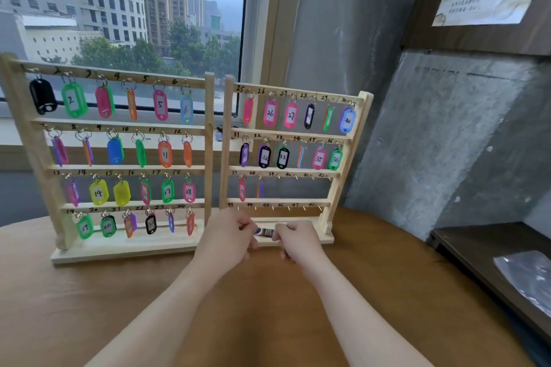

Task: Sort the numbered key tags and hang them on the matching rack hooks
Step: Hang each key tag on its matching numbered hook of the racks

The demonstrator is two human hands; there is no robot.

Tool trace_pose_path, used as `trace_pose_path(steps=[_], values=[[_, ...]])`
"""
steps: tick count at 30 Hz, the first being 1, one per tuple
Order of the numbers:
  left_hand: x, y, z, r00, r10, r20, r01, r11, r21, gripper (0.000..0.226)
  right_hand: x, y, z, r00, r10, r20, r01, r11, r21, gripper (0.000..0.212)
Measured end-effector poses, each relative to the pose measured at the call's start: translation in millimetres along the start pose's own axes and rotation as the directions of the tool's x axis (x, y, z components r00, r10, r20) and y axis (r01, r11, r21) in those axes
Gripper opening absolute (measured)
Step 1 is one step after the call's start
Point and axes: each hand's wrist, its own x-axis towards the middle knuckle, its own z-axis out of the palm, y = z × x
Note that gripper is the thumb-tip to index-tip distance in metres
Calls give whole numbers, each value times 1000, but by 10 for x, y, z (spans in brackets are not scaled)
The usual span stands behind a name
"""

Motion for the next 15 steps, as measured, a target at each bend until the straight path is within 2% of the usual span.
trace_pose_path(steps=[3,6,11,15], values=[[-267,6,186,995,-53,89,65,988,-138,18,-453,226,-245,996,84,-35,-82,995,64,29],[-573,75,468,979,-36,201,62,990,-125,18,-999,461,-575,988,122,-94,-107,983,147,30],[-1004,296,1044,901,51,430,-59,998,7,21,-1786,983,-1181,955,135,-263,-93,981,169,32],[-1269,455,1501,830,134,541,-159,987,-1,20,-2179,1377,-1628,883,143,-448,-81,985,154,43]])
